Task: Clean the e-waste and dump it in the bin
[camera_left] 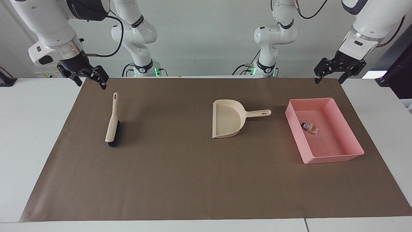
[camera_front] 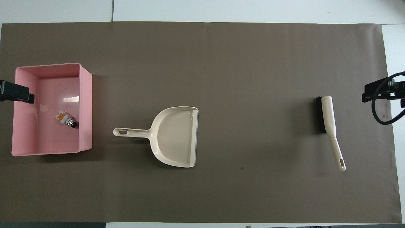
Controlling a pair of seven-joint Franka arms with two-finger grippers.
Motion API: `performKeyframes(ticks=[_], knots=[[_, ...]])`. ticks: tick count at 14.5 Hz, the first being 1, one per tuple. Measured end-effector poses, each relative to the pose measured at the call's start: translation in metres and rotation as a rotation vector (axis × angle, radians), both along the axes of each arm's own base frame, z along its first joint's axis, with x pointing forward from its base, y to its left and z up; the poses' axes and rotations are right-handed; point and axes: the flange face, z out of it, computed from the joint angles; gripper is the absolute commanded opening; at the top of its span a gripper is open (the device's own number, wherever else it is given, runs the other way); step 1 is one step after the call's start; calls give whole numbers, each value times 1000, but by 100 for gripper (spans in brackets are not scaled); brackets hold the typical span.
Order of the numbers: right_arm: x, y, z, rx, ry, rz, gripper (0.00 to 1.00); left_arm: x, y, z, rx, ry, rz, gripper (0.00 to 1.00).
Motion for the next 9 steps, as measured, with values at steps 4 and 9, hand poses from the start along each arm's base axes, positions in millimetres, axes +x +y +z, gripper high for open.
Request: performKeyframes(ticks=[4,9], knots=[[0,0,0,0,0,0,100,-2,10,-2,-1,25,-14,98],[0,0,0,0,0,0,100,-3,10,-7,5,38,-18,98]])
